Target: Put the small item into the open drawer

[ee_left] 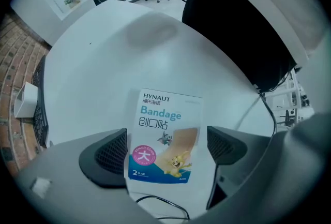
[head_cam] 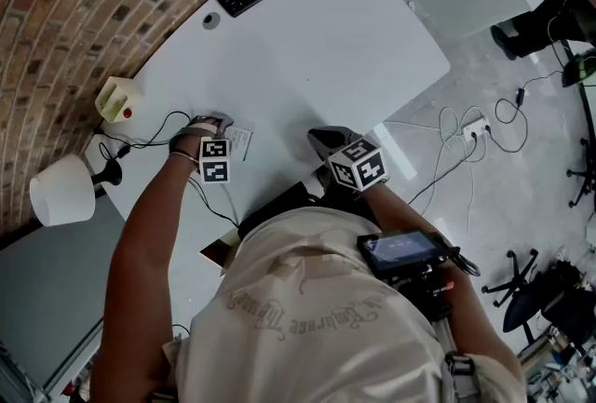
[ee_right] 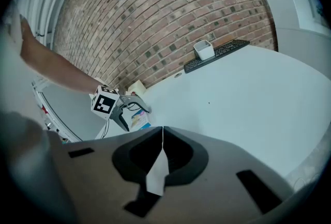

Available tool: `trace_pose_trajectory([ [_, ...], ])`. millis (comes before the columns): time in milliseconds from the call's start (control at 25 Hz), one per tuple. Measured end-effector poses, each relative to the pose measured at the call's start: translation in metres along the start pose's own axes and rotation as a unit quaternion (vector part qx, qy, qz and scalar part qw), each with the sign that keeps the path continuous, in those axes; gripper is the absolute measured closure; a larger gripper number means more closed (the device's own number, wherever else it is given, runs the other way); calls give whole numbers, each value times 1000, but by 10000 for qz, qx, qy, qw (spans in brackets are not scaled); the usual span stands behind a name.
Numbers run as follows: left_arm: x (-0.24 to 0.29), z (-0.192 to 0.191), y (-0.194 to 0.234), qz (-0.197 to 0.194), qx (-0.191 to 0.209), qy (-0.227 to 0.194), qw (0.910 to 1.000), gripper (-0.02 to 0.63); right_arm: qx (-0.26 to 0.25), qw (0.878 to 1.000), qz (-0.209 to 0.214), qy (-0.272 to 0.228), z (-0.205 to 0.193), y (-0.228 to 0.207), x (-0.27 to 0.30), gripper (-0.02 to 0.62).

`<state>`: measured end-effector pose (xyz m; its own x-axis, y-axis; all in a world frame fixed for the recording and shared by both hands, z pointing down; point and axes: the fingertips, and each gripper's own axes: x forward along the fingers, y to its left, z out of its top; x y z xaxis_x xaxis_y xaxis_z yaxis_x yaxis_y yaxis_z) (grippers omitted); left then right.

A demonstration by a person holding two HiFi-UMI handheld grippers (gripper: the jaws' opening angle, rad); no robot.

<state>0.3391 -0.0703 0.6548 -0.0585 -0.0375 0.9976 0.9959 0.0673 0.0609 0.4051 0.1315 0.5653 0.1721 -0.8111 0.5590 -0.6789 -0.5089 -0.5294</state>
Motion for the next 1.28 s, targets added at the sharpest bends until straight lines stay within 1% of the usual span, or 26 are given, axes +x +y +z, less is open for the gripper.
trace_pose_trajectory([
  [80,3,-7,-1,4,27,62,10000,119,11,10000,-4,-18,1,2,4,589],
  [160,3,-12,-1,98,-4,134,9999,124,-8,10000,24,-17,1,4,7,589],
  [200,4,-11,0,161,-41,159,9997,129,-20,10000,37,-5,-1,4,7,589],
  [240,4,-9,0,210,-76,181,9996,154,-28,10000,45,7,-3,5,6,589],
  [280,4,-6,0,231,-97,202,9995,166,-30,10000,47,17,-5,4,4,589],
  [480,5,2,-1,212,-107,319,9992,172,-19,10000,49,44,-9,5,0,589],
  [560,5,2,-3,219,-174,333,9991,175,-31,10000,74,48,-9,7,1,589],
  [760,6,2,-13,168,-652,260,9974,178,4,9999,130,53,-10,8,2,589],
  [920,5,0,-22,187,-1171,257,9926,179,13,9998,183,54,-12,11,2,589],
  [1000,3,1,-25,214,-1541,178,9877,181,3,9997,228,63,-13,13,2,589],
  [1080,1,5,-26,226,-1997,25,9796,181,-13,9996,266,81,-15,13,2,589],
  [1160,-2,8,-27,238,-2522,-166,9672,181,-24,9995,297,99,-16,14,1,589],
  [1280,-7,9,-31,259,-3219,-362,9457,181,-23,9993,358,126,-17,16,2,589],
])
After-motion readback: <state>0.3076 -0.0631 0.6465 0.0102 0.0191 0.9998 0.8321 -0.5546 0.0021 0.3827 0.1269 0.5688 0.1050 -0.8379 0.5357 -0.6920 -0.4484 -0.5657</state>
